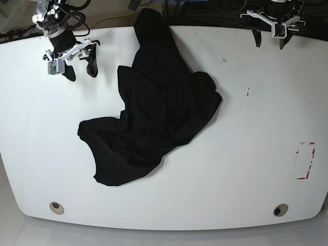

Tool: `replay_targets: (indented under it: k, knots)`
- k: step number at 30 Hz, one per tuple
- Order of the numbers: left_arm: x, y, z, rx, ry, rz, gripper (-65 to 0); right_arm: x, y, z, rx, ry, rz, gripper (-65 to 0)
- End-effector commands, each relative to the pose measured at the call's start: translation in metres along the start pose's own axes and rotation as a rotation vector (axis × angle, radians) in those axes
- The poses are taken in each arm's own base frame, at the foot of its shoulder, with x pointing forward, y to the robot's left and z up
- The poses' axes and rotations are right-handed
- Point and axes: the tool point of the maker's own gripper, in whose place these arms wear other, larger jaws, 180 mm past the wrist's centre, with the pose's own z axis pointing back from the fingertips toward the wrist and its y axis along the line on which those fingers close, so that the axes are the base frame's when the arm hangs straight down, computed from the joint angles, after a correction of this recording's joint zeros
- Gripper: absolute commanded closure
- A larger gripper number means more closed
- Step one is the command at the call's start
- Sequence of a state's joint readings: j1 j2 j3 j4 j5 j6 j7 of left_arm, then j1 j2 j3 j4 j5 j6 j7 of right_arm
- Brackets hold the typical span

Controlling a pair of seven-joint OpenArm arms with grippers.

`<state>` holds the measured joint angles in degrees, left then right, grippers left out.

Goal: Fold the T-shirt properly
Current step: 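Grasp opposite edges of the black T-shirt with both grippers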

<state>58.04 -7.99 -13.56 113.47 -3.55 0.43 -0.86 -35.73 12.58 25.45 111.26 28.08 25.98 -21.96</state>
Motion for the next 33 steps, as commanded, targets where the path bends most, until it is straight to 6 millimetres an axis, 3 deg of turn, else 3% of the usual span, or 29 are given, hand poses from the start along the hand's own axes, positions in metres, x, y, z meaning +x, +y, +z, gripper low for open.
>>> replay_targets:
  k: [1,5,16,27,33]
  knots:
    - [0.01,-0.001,0.001,0.002,-0.04,0.005,-39.7,0.035,-0.018,-0.021,-0.011,-0.013,0.06,-43.0]
    - [0.008,-0.002,0.002,0.012,-0.036,0.021,-39.7,0.055,-0.028,-0.044,-0.001,0.003,0.089,-43.0]
    - [0.008,-0.001,0.003,0.017,-0.033,0.022,-39.3,0.092,-0.085,-0.105,-0.028,0.038,0.005,-43.0]
    - [0.007,-0.003,0.003,0.012,-0.03,0.023,-39.3,0.076,-0.107,-0.154,0.04,0.145,-0.156,-43.0]
    - [0.007,-0.004,0.003,0.01,-0.031,0.025,-39.3,0.068,-0.092,-0.182,0.092,0.18,-0.214,-43.0]
